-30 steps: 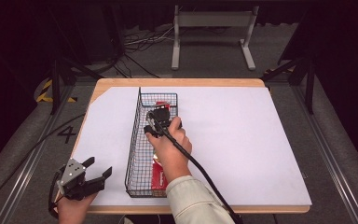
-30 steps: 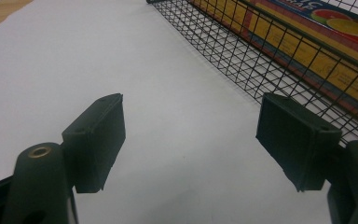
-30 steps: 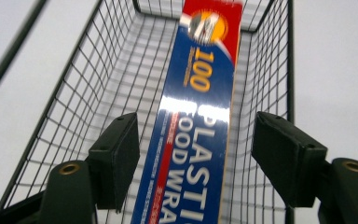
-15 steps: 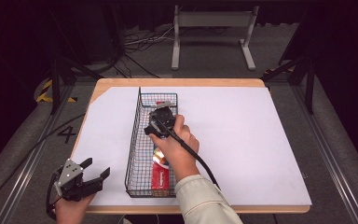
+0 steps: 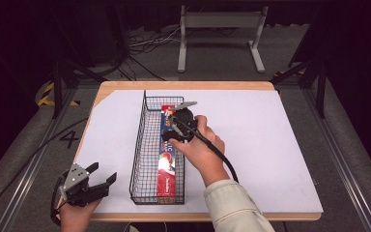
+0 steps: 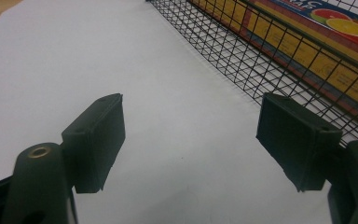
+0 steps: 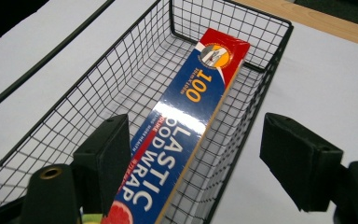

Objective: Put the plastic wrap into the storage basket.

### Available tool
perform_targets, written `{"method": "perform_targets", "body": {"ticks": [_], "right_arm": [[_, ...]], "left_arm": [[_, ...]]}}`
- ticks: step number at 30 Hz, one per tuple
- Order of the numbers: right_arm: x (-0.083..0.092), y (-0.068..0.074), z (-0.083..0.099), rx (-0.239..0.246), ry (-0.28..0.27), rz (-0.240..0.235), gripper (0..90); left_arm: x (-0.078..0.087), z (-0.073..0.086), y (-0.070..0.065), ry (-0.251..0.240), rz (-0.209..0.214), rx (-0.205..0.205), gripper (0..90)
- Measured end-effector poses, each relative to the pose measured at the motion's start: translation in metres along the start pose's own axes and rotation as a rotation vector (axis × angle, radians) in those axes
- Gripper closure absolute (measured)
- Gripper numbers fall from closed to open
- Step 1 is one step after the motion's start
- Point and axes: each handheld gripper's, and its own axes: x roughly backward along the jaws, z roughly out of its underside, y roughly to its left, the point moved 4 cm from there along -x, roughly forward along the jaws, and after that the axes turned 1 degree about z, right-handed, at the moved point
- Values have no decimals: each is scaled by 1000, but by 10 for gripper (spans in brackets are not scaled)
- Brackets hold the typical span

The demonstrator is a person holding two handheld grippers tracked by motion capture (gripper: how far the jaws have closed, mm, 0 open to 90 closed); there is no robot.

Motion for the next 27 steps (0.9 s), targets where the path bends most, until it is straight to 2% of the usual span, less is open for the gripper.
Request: {"method": "perform_targets", "body": {"ticks": [5, 10, 11, 13, 15, 16, 20, 27], "right_arm": [[12, -11, 7, -7, -19, -34, 247], [21, -19, 14, 22, -17, -47, 242], [26, -23, 16, 39, -26, -54, 241], [32, -29, 19, 43, -33, -65, 235], [35, -33, 20, 39, -39, -66, 235], [40, -42, 24, 25, -50, -78, 233], [48, -58, 33, 18, -65, -80, 231], [60, -79, 49, 4, -94, -94, 224]], "left_arm": [[-5, -1, 1, 19, 20, -7, 225], [-7, -2, 2, 30, 28, -5, 222], [-8, -2, 2, 33, 31, -4, 222], [-10, 0, 2, 39, 33, -2, 222], [-11, 1, 3, 45, 33, 1, 222], [-12, 2, 4, 48, 34, 6, 222], [-13, 3, 6, 48, 27, 7, 222], [-14, 3, 5, 53, 16, -8, 223]]}}
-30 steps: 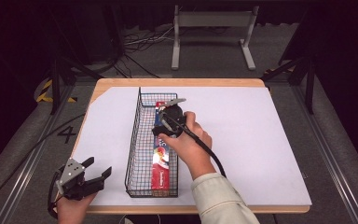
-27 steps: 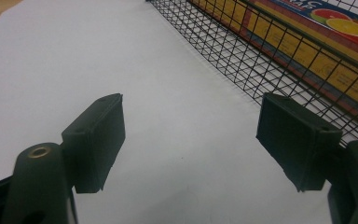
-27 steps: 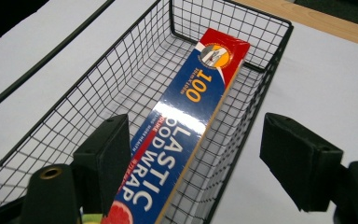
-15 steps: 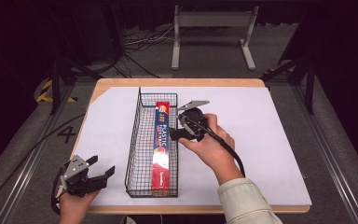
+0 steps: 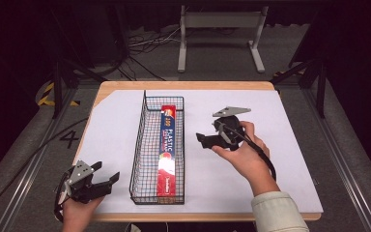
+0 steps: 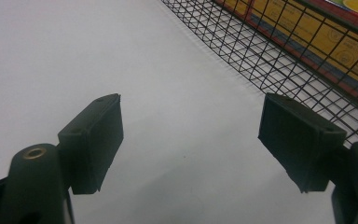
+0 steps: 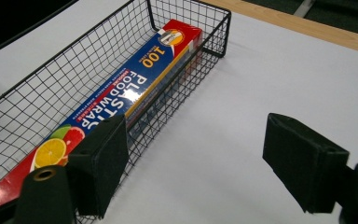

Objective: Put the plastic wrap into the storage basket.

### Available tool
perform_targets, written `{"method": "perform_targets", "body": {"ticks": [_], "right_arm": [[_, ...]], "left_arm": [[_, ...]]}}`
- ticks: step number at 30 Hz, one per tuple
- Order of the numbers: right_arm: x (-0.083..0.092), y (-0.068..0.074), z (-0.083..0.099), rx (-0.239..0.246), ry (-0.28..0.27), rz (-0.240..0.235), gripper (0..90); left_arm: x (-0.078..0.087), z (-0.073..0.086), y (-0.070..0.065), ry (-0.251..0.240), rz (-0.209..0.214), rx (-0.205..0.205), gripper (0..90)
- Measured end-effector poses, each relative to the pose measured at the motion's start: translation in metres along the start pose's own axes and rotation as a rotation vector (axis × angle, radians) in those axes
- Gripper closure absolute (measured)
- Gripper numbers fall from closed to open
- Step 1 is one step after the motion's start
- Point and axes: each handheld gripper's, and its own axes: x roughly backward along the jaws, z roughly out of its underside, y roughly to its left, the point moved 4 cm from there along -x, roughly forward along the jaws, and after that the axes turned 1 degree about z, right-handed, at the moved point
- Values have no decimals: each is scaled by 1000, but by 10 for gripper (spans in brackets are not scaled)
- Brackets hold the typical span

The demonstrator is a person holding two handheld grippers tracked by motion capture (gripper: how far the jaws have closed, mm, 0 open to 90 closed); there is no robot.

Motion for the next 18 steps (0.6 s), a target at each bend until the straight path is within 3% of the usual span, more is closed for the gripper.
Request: {"method": "perform_targets", "body": {"ticks": [6, 10, 18], "right_arm": [[20, -19, 27, 7, -39, -30, 217], [29, -38, 47, -17, -35, -13, 216], [39, -55, 70, -48, -36, -4, 196]], "left_arm": [[2, 1, 3, -5, -4, 4, 222], [2, 0, 2, -8, -2, 9, 222], [5, 0, 4, -18, 6, 38, 218]]}}
